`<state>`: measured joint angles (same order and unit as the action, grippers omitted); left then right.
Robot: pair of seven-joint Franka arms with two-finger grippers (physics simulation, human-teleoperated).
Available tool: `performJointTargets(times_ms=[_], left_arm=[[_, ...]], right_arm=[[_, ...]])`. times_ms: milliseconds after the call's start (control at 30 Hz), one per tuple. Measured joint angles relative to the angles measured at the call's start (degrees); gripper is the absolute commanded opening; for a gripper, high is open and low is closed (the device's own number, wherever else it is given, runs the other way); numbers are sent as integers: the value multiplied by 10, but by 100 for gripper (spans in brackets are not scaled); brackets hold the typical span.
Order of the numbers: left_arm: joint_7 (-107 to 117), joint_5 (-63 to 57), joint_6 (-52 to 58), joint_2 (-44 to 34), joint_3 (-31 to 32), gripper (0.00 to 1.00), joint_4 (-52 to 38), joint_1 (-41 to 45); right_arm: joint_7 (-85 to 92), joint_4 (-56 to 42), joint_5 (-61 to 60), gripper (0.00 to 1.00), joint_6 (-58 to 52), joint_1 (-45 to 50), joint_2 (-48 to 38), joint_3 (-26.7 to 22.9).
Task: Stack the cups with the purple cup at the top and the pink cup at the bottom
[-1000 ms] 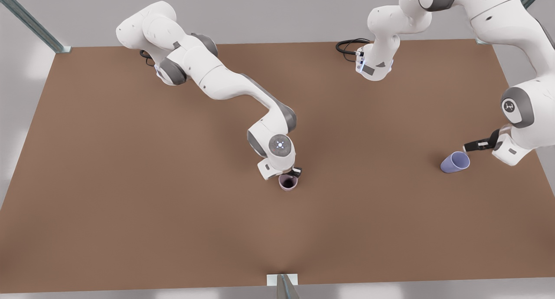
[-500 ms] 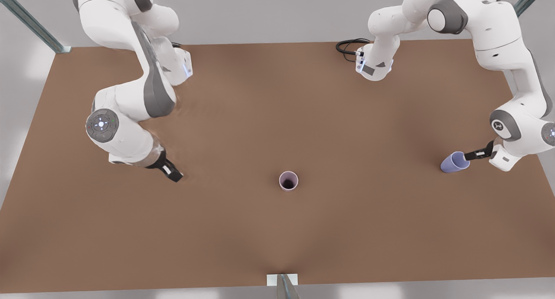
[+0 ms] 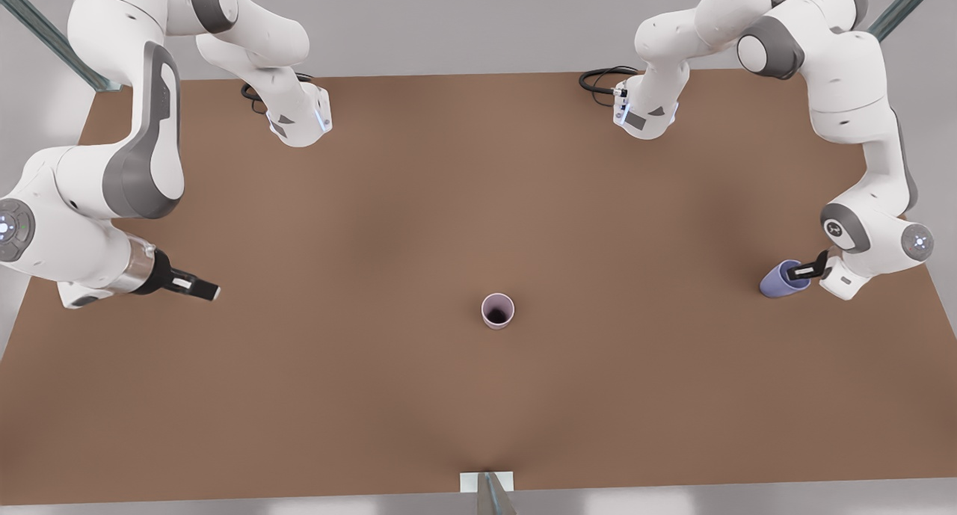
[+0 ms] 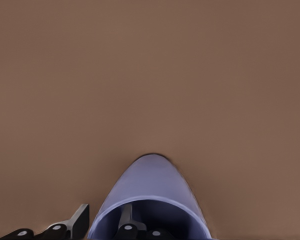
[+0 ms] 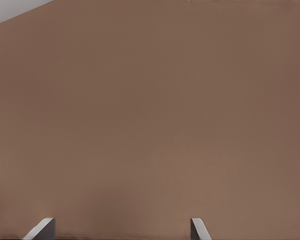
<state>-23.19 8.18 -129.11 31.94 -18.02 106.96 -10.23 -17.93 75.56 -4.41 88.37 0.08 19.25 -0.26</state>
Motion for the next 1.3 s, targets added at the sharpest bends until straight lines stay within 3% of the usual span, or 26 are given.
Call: performJointTargets(times_ms=[33, 67, 233, 367, 500, 867, 1000, 1300], left_arm=[[-1, 3, 0, 0, 0, 25, 1, 0], [-2, 5, 0, -1, 0, 22, 1, 0], [-6, 9, 3, -18, 1, 21, 0, 0], [-7, 8, 6, -54, 41, 21, -4, 20], [37, 10, 23, -75, 57, 21, -30, 192], [315, 11, 175, 42, 93, 21, -333, 495], [414, 28, 203, 84, 102, 21, -417, 510], [569, 35, 214, 108, 101, 21, -423, 502]], right_arm=[[16, 0, 0, 100, 0, 0, 0, 0], [32, 0, 1, 100, 0, 0, 1, 0], [97, 1, 9, 100, 3, 0, 0, -1], [137, 1, 12, 100, 5, 1, 1, -1], [164, 1, 19, 100, 5, 1, 0, 1], [205, 47, 27, 100, 19, 7, -34, 6], [207, 46, 27, 100, 22, 11, -34, 7], [209, 45, 27, 100, 23, 11, -34, 7]])
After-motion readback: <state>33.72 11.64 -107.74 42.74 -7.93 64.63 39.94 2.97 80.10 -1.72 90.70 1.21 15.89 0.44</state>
